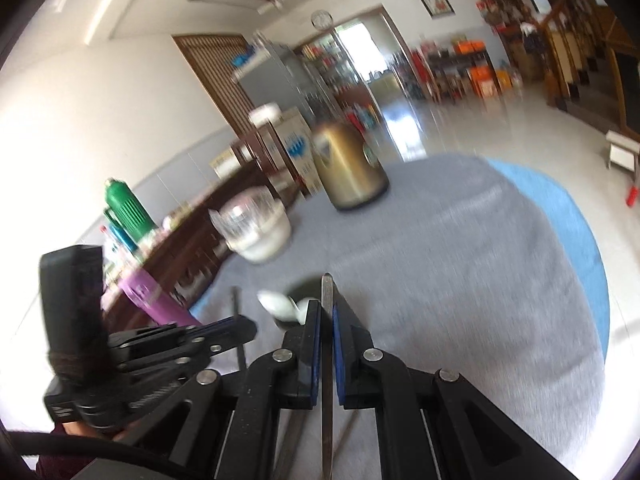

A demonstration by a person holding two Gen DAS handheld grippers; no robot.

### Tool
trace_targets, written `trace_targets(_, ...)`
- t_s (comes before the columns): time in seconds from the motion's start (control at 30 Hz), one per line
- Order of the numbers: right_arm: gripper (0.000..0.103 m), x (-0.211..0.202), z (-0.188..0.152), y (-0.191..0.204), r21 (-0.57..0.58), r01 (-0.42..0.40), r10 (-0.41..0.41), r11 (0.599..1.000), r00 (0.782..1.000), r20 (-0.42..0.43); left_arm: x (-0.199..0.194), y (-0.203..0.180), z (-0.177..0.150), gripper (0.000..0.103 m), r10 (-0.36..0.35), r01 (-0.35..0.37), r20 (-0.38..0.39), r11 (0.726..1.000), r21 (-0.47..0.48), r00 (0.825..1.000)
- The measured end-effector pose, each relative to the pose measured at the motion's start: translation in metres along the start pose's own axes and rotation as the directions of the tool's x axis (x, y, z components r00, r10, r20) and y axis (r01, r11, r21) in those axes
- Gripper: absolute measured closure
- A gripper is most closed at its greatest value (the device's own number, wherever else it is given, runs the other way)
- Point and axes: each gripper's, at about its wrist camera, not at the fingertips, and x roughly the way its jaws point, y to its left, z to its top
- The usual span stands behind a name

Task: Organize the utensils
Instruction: 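Lift the held chopsticks with both tools and raise them over the grey cup, then open both tools above the grey cup, dropping the chopsticks inside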

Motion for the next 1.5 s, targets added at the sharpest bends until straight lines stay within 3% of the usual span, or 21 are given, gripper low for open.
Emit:
trace_targets(0.13,0.097,-0.014,0.022,0.018,-0.022,-0.038,0.041,0.999,0.993,0.115,-0.039,0.015,0.018,0.097,-0.006,0.01,0.095,0.999,-0.038,0.995)
trace_targets(0.27,0.097,-0.025,0.046,0.036,-0.056,-0.058,0.071,0.997,0.964,0.256,-0.068,0.031,0.04,0.097,0.001,0.011,0.178,0.998,-0.069,0.984)
trace_targets(0.43,0.097,-0.028,0.076,0.056,-0.069,-0.055,0.079,0.996,0.901,0.427,-0.087,0.042,0.068,0.097,0.035,-0.012,0.27,0.996,-0.087,0.962)
trace_targets(0.53,0.097,-0.023,0.089,0.068,-0.073,-0.014,0.05,0.997,0.849,0.526,-0.097,0.049,0.083,0.097,0.071,-0.036,0.347,0.994,-0.107,0.935)
trace_targets(0.67,0.097,-0.005,0.096,0.079,-0.053,0.038,0.001,0.998,0.807,0.591,-0.085,0.054,0.087,0.097,0.119,-0.064,0.417,0.987,-0.145,0.901)
trace_targets(0.77,0.097,0.024,0.097,0.081,-0.03,0.079,-0.046,0.996,0.81,0.585,-0.063,0.06,0.082,0.097,0.15,-0.071,0.441,0.979,-0.19,0.885)
trace_targets(0.8,0.097,0.035,0.095,0.083,-0.026,0.098,-0.065,0.995,0.813,0.579,-0.055,0.063,0.08,0.097,0.154,-0.069,0.435,0.976,-0.205,0.887)
trace_targets(1.0,0.097,0.074,0.075,0.093,-0.122,0.239,-0.138,0.963,0.83,0.54,-0.004,0.08,0.054,0.097,0.173,-0.073,0.336,0.954,-0.289,0.926)
trace_targets(1.17,0.095,0.071,0.069,0.085,-0.14,0.225,-0.123,0.964,0.848,0.515,0.009,0.084,0.042,0.097,0.15,-0.074,0.262,0.958,-0.276,0.953)
trace_targets(1.33,0.094,0.06,0.066,0.075,-0.167,0.21,-0.103,0.963,0.865,0.492,0.004,0.079,0.036,0.097,0.139,-0.081,0.231,0.966,-0.244,0.963)
trace_targets(1.5,0.094,0.046,0.061,0.069,-0.163,0.213,-0.105,0.963,0.858,0.503,-0.003,0.077,0.028,0.097,0.127,-0.082,0.199,0.972,-0.221,0.972)
